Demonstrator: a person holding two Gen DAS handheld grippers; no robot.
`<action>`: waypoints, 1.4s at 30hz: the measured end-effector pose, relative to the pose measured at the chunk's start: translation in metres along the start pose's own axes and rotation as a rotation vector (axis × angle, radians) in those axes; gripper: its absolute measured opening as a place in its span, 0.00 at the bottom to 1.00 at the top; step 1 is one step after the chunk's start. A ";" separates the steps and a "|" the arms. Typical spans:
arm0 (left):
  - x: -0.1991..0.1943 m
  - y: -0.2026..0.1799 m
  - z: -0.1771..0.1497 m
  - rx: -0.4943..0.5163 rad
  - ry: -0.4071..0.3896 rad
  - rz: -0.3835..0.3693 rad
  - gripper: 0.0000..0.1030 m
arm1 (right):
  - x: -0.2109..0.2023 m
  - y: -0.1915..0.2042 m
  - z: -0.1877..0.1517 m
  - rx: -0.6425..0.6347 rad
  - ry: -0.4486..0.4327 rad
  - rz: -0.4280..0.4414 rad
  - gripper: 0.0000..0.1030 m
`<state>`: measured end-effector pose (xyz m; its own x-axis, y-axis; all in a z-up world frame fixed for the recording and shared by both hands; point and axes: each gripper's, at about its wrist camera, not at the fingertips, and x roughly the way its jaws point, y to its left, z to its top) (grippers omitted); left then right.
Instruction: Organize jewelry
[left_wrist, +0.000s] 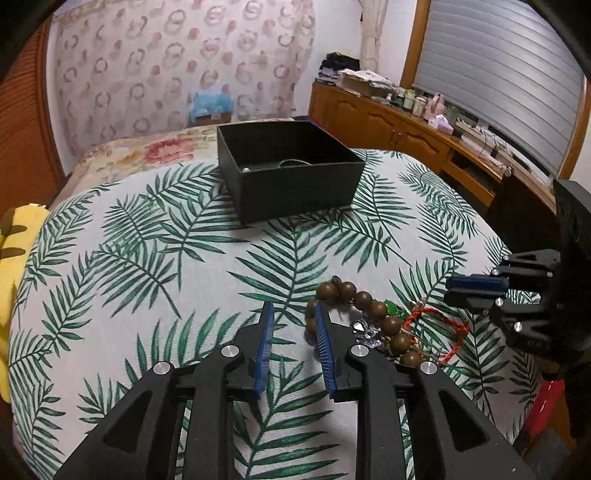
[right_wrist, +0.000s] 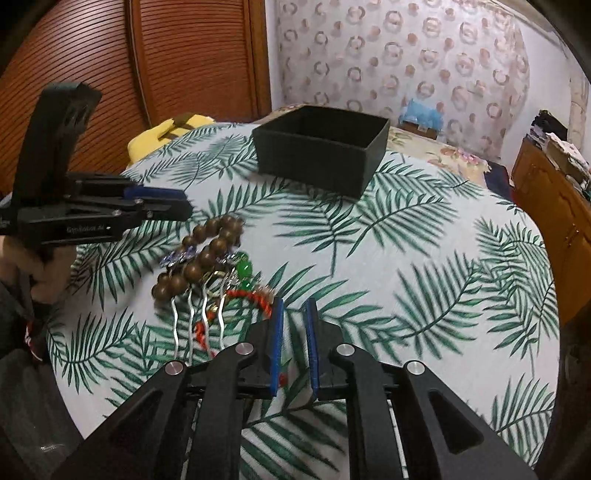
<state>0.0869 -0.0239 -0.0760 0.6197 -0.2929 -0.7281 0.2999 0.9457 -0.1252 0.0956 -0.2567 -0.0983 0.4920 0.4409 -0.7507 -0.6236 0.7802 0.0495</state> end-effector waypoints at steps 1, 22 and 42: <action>0.001 -0.002 -0.001 0.003 0.003 -0.003 0.23 | 0.000 0.001 -0.001 0.000 0.003 0.007 0.14; 0.024 -0.014 0.004 0.052 0.059 -0.025 0.12 | 0.005 0.013 -0.014 -0.035 0.025 -0.009 0.16; -0.068 -0.035 0.007 0.072 -0.155 -0.012 0.12 | 0.004 0.012 -0.013 -0.039 0.026 -0.018 0.14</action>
<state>0.0395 -0.0380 -0.0174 0.7188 -0.3272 -0.6134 0.3552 0.9313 -0.0804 0.0825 -0.2512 -0.1096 0.4878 0.4151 -0.7679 -0.6384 0.7696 0.0105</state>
